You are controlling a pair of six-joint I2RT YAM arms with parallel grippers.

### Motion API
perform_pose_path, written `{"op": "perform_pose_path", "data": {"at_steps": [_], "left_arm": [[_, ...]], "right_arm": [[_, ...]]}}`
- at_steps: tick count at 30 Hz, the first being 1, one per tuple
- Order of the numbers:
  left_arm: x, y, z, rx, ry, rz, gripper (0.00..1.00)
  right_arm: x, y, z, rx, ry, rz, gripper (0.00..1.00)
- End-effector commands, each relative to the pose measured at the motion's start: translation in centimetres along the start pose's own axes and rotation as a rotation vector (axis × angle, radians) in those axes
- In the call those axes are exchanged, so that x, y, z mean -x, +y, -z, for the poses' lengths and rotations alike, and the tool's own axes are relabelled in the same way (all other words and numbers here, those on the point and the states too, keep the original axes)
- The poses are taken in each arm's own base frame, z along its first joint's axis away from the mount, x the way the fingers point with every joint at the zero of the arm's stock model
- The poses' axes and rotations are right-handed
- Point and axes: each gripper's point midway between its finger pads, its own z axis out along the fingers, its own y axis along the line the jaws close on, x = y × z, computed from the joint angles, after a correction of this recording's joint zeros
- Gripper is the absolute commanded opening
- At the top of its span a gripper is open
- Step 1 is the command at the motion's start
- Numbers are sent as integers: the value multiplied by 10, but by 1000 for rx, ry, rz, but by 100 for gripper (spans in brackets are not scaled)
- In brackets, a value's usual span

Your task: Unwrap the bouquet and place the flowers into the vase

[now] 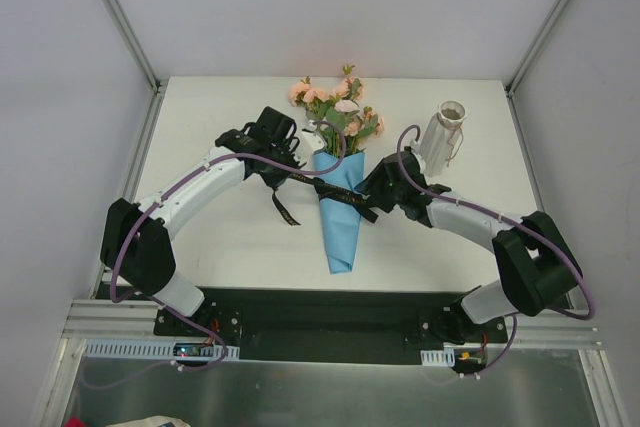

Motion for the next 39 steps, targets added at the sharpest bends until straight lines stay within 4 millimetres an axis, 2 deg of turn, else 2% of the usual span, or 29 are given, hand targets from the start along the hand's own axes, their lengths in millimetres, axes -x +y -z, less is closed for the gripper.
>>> {"op": "perform_pose_path", "data": {"at_steps": [1,14,24,27,29,33,38,39], "left_arm": [[7,7,13,34,-19,-4,0],[9,10,15,53,-20,-9,0],[9,10,14,54,-17,-8,0],[6,11,14,61,-7,-5,0],[4,12,12,66,2,-1,0],[0,20,12,100,18,34,0],[-7,53,27,150,4,168,0],[-16,68,31,175,8,227,0]], "right_arm": [[3,24,3,76,0,-23,51],[-15,14,-6,29,72,-16,43],[-7,14,3,16,34,-9,7],[4,24,13,44,0,5,1],[11,29,19,55,-28,15,1],[27,38,42,68,-85,58,1],[49,35,67,56,-162,96,1],[52,32,74,52,-171,99,1]]}}
